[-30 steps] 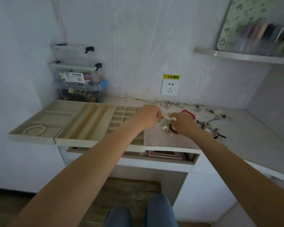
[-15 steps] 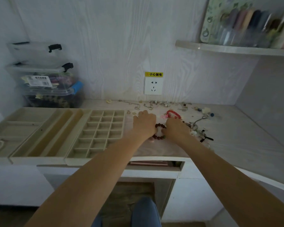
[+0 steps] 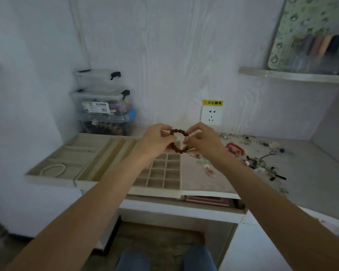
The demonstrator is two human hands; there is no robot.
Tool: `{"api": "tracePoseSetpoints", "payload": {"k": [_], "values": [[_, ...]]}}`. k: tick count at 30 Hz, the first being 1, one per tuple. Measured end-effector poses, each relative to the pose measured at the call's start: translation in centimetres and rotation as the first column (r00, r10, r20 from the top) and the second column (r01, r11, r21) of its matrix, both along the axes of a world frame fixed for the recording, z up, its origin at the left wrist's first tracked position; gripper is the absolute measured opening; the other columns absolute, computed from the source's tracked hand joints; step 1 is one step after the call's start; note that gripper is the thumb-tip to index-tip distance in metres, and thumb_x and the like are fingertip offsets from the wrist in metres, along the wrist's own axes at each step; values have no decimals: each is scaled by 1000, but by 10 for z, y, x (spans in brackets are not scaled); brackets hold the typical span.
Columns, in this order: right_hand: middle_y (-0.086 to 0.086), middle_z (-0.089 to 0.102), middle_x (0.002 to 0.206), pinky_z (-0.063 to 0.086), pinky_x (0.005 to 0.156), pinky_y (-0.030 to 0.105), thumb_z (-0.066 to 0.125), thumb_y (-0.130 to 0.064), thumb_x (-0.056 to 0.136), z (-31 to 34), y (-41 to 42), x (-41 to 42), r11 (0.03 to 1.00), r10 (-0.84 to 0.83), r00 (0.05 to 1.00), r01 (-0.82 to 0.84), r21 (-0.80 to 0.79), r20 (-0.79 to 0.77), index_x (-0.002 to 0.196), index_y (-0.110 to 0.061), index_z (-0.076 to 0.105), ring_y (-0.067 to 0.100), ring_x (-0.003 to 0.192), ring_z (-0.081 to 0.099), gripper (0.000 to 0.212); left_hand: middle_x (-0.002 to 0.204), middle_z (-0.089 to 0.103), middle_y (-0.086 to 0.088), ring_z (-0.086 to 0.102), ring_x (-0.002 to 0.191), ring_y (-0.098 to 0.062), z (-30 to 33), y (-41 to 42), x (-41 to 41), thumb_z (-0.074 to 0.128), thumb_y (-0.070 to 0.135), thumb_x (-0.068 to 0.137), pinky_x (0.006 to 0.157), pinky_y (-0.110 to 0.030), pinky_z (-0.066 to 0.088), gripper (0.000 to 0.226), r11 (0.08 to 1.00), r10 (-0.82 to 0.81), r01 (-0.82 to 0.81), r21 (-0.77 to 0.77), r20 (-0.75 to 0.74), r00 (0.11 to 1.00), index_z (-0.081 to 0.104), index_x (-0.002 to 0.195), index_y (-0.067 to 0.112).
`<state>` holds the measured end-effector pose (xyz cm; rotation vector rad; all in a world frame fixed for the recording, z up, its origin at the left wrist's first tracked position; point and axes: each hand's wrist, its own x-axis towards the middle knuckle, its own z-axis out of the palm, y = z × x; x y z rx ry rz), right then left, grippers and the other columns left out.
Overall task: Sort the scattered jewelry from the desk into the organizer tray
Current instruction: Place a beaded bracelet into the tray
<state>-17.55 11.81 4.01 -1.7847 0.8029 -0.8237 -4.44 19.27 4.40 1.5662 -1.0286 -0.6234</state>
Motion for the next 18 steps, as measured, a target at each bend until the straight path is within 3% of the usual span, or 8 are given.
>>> {"api": "tracePoseSetpoints", "payload": {"k": [3,7,10,14,18], "values": [[16,64,83,59,73,37,61,4,84,6,29,37,990,136,991,-136,23,5,90,-14,53,24,72,66,20,96,67,-13,69,80,-21,8,44,37,60,-3,86,74,-32,59,31,1000,7,-7,22,37,999,61,116,6],[18,68,89,55,80,48,62,-3,84,7,73,92,949,208,969,-233,-214,-132,91,-19,57,31,81,67,18,92,68,-9,69,75,-17,18,106,81,61,-9,83,66,-24,59,28,998,18,-19,54,18,1000,64,103,10],[14,68,98,54,80,36,60,-5,86,3,99,131,892,256,938,-323,-316,-234,105,-14,61,23,83,65,21,88,68,-10,68,74,-16,16,144,116,62,-6,84,65,-21,58,24,989,122,-124,83,30,992,64,105,5],[5,65,99,52,78,31,59,-10,89,-1,118,173,867,272,920,-361,-343,-282,116,-14,56,17,85,62,28,84,69,-12,68,68,-14,1,172,155,63,-3,84,66,-19,58,17,968,242,-241,69,-13,970,66,98,7],[3,63,99,44,73,22,61,-12,89,-9,123,208,855,244,911,-364,-369,-332,109,-12,57,14,86,58,20,94,70,-14,67,76,-17,-20,180,186,65,3,84,69,-16,54,18,926,349,-359,118,100,932,66,101,9]]}}
